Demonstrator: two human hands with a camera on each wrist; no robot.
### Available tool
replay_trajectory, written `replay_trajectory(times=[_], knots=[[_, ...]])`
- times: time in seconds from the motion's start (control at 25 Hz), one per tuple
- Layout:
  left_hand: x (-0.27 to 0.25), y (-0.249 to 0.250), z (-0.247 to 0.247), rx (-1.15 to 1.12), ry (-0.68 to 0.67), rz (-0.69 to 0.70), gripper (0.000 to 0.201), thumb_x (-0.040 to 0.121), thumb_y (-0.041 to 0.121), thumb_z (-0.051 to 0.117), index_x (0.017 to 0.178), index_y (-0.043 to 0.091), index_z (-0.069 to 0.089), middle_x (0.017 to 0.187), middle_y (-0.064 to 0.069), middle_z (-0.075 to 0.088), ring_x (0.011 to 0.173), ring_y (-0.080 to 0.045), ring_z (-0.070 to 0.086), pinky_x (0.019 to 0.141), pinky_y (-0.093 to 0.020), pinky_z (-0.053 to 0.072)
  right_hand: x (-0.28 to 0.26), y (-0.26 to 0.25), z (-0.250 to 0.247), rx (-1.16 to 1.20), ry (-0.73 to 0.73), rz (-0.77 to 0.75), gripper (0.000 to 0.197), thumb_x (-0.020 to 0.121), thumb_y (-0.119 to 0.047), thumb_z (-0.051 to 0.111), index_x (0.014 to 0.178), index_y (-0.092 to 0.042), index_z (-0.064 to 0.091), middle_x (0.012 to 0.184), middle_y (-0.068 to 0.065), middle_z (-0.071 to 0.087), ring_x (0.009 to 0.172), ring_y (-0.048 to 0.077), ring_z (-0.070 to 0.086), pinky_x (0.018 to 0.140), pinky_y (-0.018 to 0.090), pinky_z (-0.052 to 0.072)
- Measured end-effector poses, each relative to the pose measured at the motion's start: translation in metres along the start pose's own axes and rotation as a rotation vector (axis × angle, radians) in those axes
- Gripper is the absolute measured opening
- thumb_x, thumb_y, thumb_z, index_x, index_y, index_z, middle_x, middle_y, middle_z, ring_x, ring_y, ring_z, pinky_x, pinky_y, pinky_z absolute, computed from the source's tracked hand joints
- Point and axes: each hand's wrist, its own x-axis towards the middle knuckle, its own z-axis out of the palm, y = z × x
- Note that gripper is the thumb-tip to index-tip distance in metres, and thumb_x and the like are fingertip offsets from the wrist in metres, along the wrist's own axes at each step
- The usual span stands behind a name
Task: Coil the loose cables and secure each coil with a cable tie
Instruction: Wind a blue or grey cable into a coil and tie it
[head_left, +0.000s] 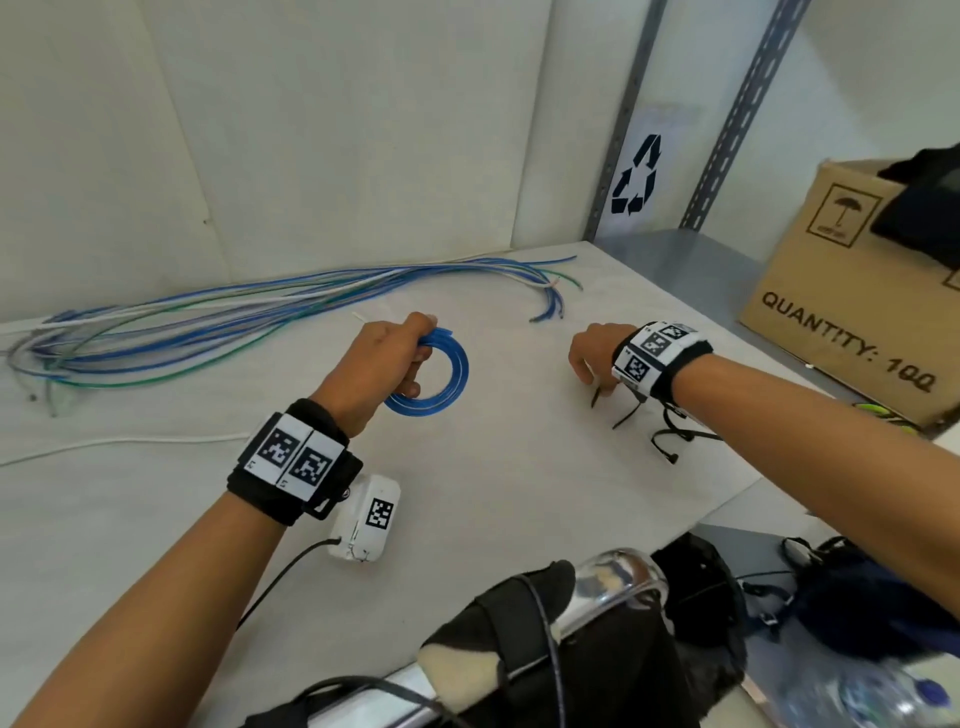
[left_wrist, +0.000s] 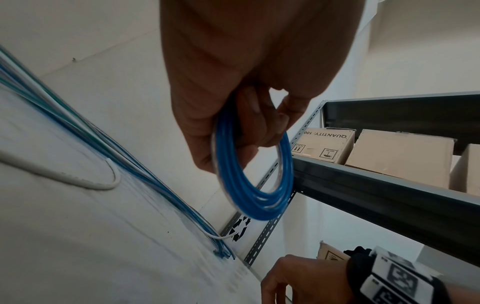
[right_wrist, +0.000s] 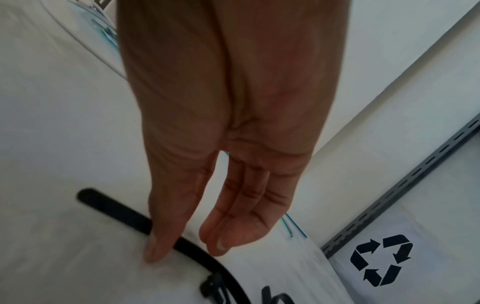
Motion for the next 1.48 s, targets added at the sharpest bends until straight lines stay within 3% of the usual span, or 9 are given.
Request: replay_trajectory(times=[0.16,0.32,0.44,0.52,0.6,0.76,1.04,1.32,1.48], knots=[[0.001,0.0,-0.002,-0.018,-0.001,0.002,0.054,0.103,0.031,0.049,0.05,0.024,0.047,0.05,0.008,0.034,0.041,-0.009,0.03,0.058,-0.031,0.037,0.005,-0.003,0.005,-0.023,0.023,-0.014,0.02,0.079,-0.005,0.074,0.085,-0.017,0.059,0.109,0.013,0.064,0.092,0.034,0.066,0.078,0.037,0.056],[0.003,0.0,-0.005,-0.014,0.002,-0.001,0.049,0.103,0.033,0.049,0.056,0.021,0.047,0.05,0.009,0.035,0.042,-0.01,0.032,0.059,-0.032,0.038,0.006,-0.004,-0.011,0.105,0.18,-0.016,0.011,0.089,-0.013,0.068,0.1,-0.014,0.067,0.107,0.01,0.063,0.096,0.031,0.063,0.081,0.037,0.053],[0.005,0.003,-0.015,-0.049,0.037,0.01,0.045,0.103,0.032,0.048,0.061,0.017,0.047,0.05,0.008,0.035,0.043,-0.01,0.031,0.058,-0.032,0.037,0.001,-0.012,-0.051,0.495,0.487,-0.118,0.009,0.089,-0.015,0.07,0.092,-0.018,0.062,0.096,0.003,0.066,0.095,0.029,0.065,0.078,0.033,0.05],[0.006,0.005,-0.024,-0.098,0.065,0.018,0.047,0.104,0.03,0.048,0.058,0.021,0.052,0.053,0.007,0.034,0.045,-0.011,0.029,0.057,-0.031,0.036,-0.004,-0.028,-0.078,0.82,0.631,-0.204,0.014,0.088,-0.01,0.071,0.089,-0.016,0.059,0.086,0.004,0.069,0.082,0.026,0.07,0.076,0.035,0.056],[0.008,0.008,-0.036,-0.131,0.114,0.026,0.051,0.104,0.029,0.047,0.053,0.024,0.052,0.054,0.006,0.032,0.045,-0.011,0.027,0.055,-0.029,0.036,-0.009,-0.054,-0.099,1.18,0.705,-0.294,0.012,0.09,-0.002,0.067,0.094,-0.008,0.057,0.084,0.011,0.073,0.067,0.021,0.07,0.064,0.033,0.058],[0.014,0.01,-0.064,-0.172,0.224,0.025,0.043,0.103,0.03,0.048,0.062,0.018,0.04,0.054,0.005,0.027,0.044,-0.011,0.024,0.055,-0.03,0.034,-0.022,-0.113,-0.131,1.668,0.644,-0.569,0.015,0.095,0.007,0.058,0.11,0.004,0.059,0.082,0.017,0.07,0.057,0.017,0.067,0.059,0.026,0.058],[0.021,0.009,-0.108,-0.261,0.419,0.04,0.041,0.103,0.029,0.044,0.064,0.019,0.041,0.051,0.008,0.026,0.042,-0.01,0.022,0.056,-0.031,0.034,-0.019,-0.187,-0.159,1.767,0.463,-0.901,0.022,0.103,0.001,0.048,0.121,0.002,0.059,0.093,0.013,0.072,0.07,0.019,0.065,0.07,0.026,0.057],[0.023,0.004,-0.126,-0.253,0.568,0.078,0.038,0.103,0.028,0.044,0.066,0.018,0.042,0.057,0.005,0.029,0.045,-0.011,0.026,0.054,-0.029,0.036,-0.004,-0.216,-0.157,1.81,0.339,-0.925,0.012,0.103,-0.002,0.049,0.115,-0.003,0.052,0.082,0.008,0.07,0.057,0.015,0.06,0.059,0.024,0.052],[0.024,0.004,-0.127,-0.189,0.6,0.105,0.04,0.103,0.028,0.045,0.064,0.017,0.044,0.051,0.008,0.033,0.042,-0.009,0.032,0.057,-0.03,0.039,0.0,-0.228,-0.15,1.73,0.493,-0.95,0.01,0.102,-0.002,0.051,0.111,-0.003,0.055,0.084,0.009,0.072,0.063,0.019,0.062,0.063,0.028,0.055]])
